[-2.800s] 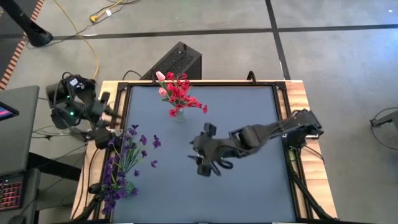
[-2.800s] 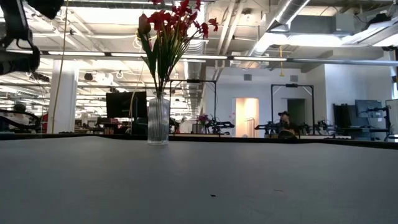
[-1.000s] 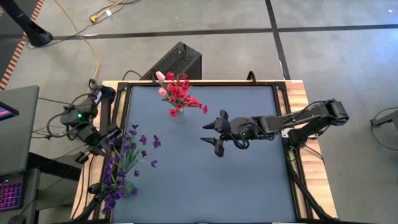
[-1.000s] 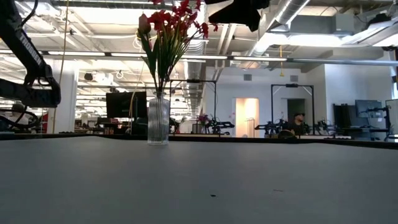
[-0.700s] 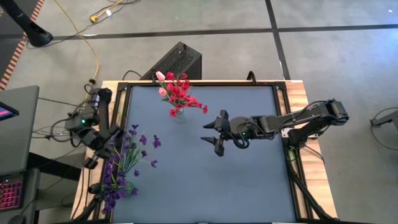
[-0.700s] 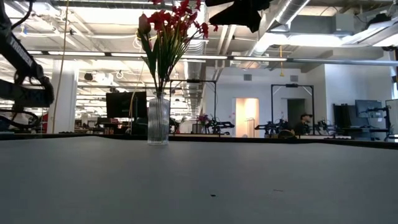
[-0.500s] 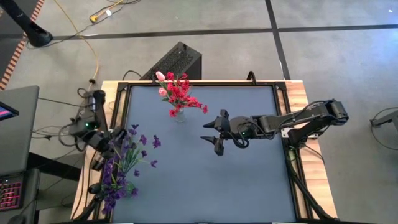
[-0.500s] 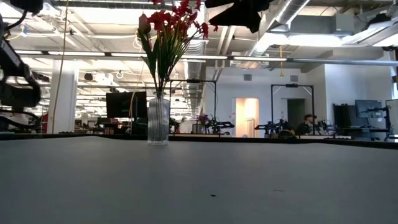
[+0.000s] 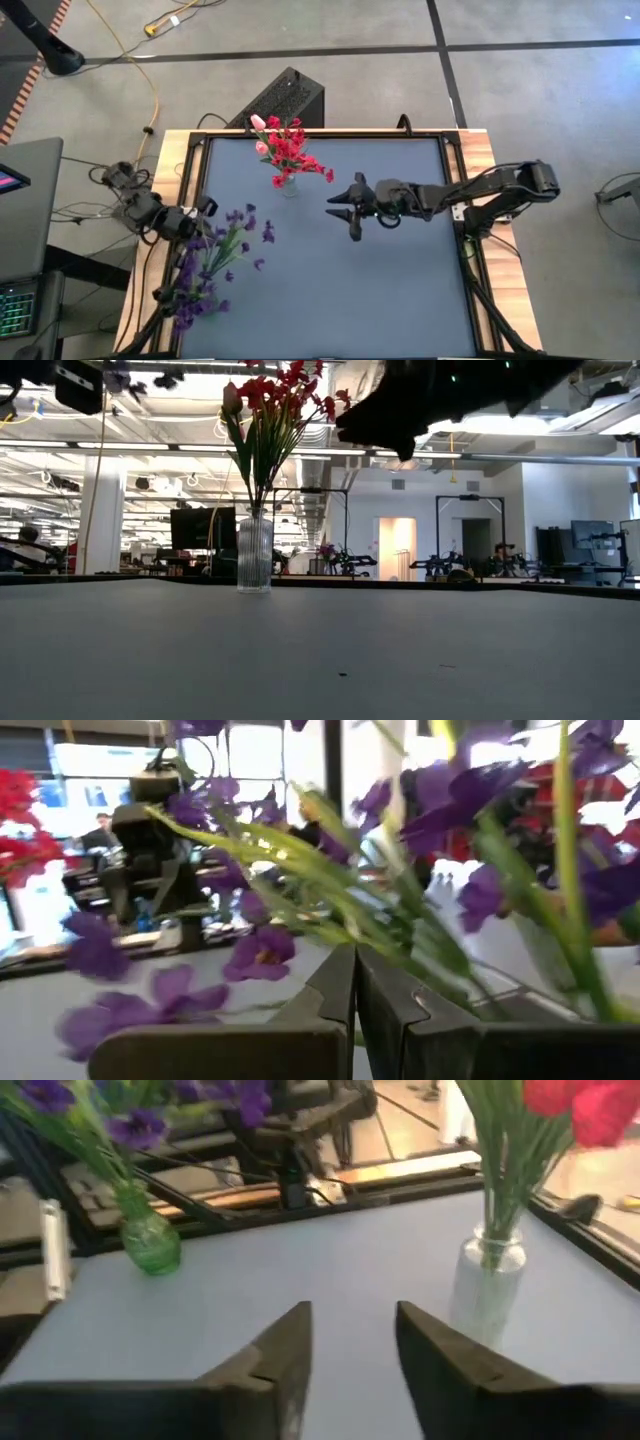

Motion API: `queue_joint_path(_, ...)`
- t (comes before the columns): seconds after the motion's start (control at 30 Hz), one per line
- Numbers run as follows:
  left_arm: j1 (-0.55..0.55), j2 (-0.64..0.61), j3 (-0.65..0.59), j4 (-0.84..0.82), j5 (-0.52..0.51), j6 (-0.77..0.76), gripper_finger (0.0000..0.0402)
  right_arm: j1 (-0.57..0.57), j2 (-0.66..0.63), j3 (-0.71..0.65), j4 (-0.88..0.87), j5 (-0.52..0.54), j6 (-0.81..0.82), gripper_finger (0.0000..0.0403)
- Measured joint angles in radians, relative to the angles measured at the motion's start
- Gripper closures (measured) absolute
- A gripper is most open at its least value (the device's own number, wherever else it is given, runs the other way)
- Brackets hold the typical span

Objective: Sort flowers into vase by color
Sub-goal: Return to Home Position

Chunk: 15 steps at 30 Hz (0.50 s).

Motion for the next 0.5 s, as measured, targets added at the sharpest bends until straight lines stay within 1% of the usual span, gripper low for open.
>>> queue_joint_path(0.1,0.057,0.0,0.0,-0.017,0.02,0.001,0.0401,-0.043,-0.011,-0.044,0.033,-0.054,0.0,0.0284)
queue_joint_path(0.27,0.093,-0.003,0.0,-0.044,0.02,0.015,0.0401,-0.085,-0.085,-0.138,0.036,-0.058,0.017,0.0378)
queue_joint_path(0.33,0.098,-0.002,0.0,-0.078,0.009,0.009,0.0401,-0.09,-0.135,-0.202,0.056,-0.058,0.031,0.0387)
queue_joint_path(0.4,0.101,-0.002,0.0,-0.108,-0.012,-0.018,0.0401,-0.087,-0.179,-0.282,0.131,-0.058,0.052,0.0379)
queue_joint_path(0.5,0.101,-0.002,0.0,-0.111,-0.008,-0.045,0.0401,-0.087,-0.225,-0.4,0.278,-0.056,0.078,0.0364)
